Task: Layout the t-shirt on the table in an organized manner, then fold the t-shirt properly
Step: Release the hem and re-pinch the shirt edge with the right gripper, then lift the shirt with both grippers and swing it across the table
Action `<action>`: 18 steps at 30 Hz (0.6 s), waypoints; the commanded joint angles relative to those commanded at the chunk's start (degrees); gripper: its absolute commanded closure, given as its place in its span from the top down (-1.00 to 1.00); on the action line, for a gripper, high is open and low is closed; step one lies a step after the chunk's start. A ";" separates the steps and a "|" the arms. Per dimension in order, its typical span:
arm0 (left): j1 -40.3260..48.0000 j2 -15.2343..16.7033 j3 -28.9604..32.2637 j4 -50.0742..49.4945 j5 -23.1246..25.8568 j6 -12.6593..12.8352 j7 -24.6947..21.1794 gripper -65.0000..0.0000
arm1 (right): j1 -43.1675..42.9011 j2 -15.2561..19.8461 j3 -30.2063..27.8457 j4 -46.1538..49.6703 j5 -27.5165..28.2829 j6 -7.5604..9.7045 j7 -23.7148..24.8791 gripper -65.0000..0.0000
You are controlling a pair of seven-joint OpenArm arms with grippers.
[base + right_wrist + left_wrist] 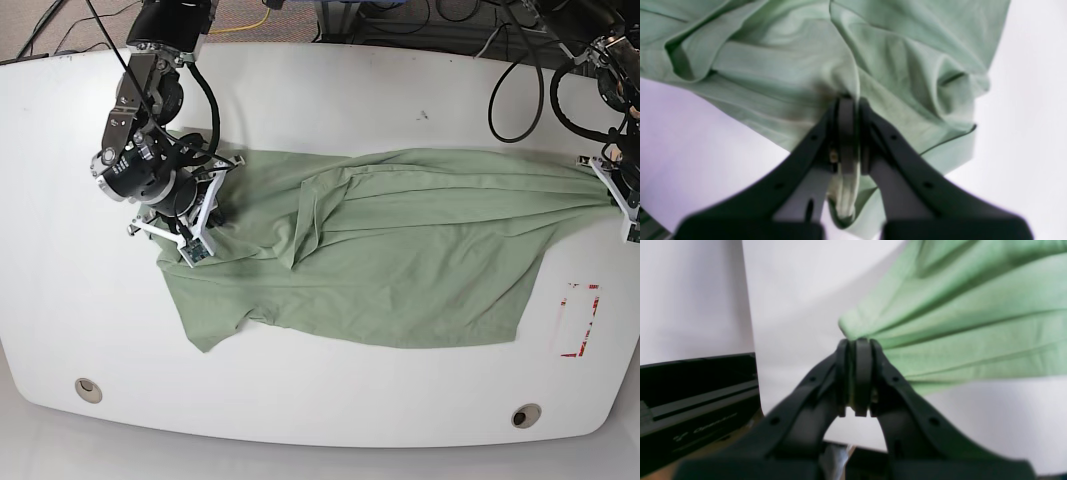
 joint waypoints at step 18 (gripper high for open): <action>-22.51 0.53 0.88 -0.26 0.18 0.00 0.00 -1.00 | 16.62 6.68 0.00 -1.85 -0.18 0.00 0.00 -1.00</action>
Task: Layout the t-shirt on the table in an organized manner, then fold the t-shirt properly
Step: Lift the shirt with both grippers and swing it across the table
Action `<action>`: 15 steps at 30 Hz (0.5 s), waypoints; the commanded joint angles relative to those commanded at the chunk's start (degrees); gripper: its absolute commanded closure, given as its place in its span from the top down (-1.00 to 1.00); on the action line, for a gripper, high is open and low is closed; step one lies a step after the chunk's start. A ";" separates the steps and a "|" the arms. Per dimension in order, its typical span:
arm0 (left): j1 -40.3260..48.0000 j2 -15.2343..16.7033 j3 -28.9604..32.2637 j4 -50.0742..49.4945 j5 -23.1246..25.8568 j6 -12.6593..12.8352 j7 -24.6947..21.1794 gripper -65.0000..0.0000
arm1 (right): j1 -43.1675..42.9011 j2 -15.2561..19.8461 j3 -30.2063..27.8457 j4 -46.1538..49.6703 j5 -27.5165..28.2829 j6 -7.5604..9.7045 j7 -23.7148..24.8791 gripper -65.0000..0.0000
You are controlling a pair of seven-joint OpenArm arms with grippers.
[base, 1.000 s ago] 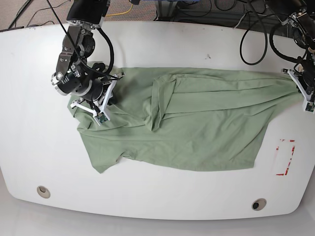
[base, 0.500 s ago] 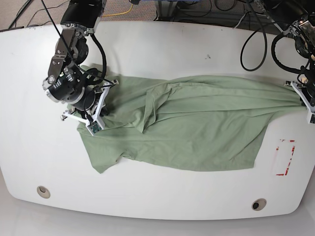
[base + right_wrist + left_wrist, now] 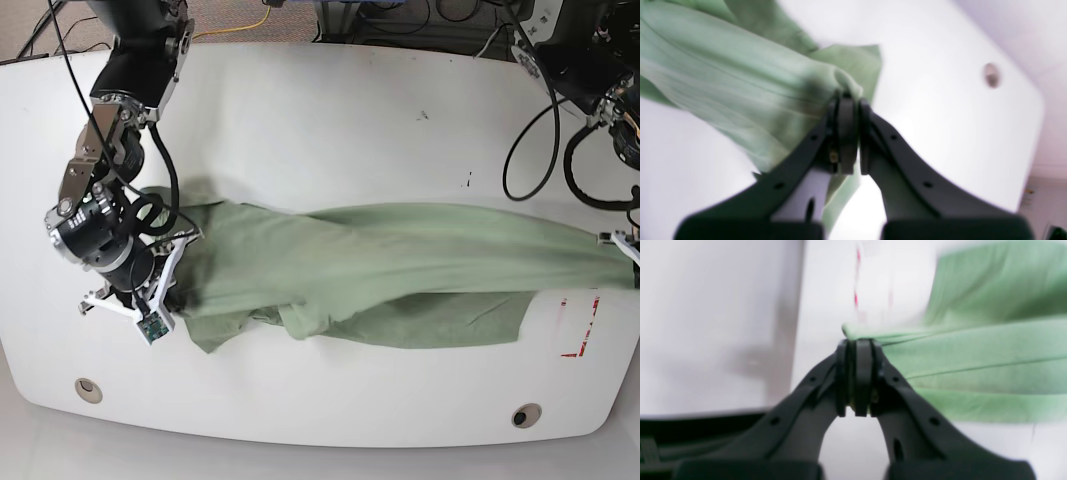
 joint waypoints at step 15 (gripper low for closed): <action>-20.92 5.10 8.79 -0.26 0.18 0.00 0.00 -0.99 | 19.96 5.01 -0.53 -12.66 0.26 0.00 -0.09 -1.00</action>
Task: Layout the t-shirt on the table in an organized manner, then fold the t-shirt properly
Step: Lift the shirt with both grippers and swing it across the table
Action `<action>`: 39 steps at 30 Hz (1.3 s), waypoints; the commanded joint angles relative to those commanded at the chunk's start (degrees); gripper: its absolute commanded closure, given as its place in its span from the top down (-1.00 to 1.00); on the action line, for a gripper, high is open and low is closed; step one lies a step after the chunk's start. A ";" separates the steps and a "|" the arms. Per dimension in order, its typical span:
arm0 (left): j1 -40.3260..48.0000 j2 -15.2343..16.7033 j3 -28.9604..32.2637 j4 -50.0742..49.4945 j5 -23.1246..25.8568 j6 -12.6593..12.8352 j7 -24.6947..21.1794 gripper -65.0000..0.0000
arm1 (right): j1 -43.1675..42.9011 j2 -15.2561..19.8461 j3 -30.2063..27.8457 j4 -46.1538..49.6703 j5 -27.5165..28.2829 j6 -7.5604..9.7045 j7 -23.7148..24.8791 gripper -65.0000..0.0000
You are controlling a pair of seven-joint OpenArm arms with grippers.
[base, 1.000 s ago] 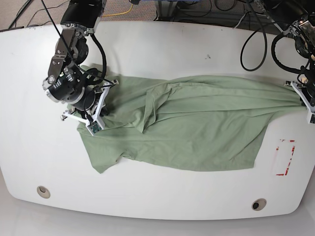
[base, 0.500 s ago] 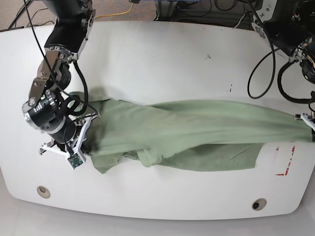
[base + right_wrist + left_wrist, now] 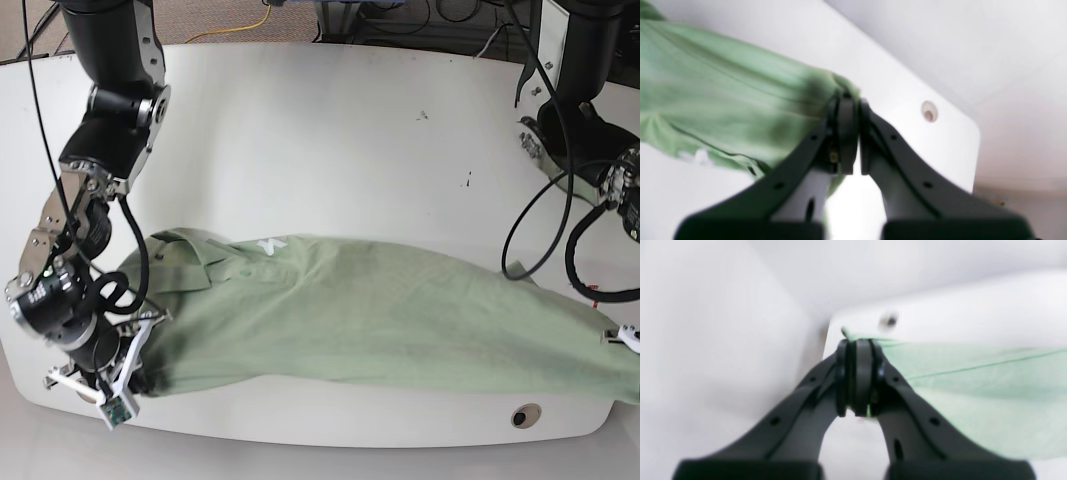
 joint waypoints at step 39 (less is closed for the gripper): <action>-29.24 2.02 4.66 -25.93 3.78 0.00 -7.30 -0.99 | 31.21 7.56 -9.32 -21.36 -0.09 0.00 1.14 -1.00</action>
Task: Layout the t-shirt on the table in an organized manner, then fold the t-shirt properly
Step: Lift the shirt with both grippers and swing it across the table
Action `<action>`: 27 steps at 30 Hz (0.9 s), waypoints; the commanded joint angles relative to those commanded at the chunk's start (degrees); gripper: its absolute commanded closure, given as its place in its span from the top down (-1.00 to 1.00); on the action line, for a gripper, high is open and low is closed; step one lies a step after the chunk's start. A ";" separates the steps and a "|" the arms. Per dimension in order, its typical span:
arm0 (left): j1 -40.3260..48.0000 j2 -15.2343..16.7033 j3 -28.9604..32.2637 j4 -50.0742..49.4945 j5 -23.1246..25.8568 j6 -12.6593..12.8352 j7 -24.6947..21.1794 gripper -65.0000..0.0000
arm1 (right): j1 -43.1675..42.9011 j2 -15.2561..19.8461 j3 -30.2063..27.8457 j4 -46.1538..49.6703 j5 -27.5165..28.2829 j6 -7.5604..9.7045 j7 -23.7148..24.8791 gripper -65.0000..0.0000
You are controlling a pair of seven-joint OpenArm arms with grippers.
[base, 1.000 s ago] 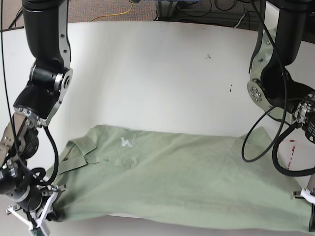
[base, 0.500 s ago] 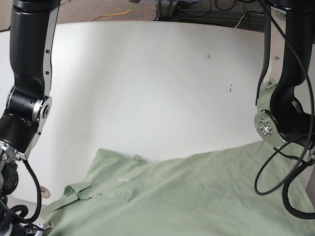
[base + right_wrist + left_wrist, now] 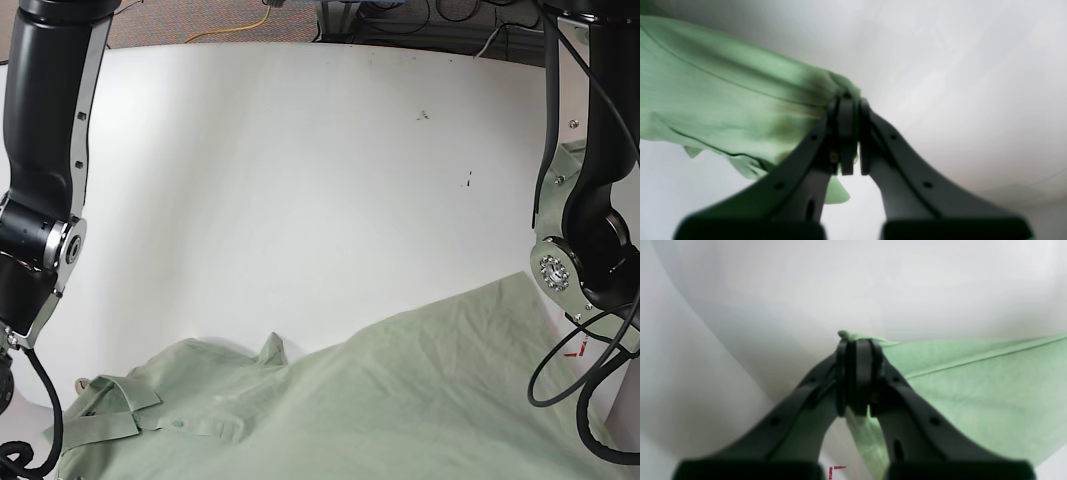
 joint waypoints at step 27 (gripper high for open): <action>32.85 -3.69 0.70 24.18 -0.18 0.00 7.56 -1.00 | -37.10 -2.20 9.05 24.18 0.09 0.00 -5.27 -1.00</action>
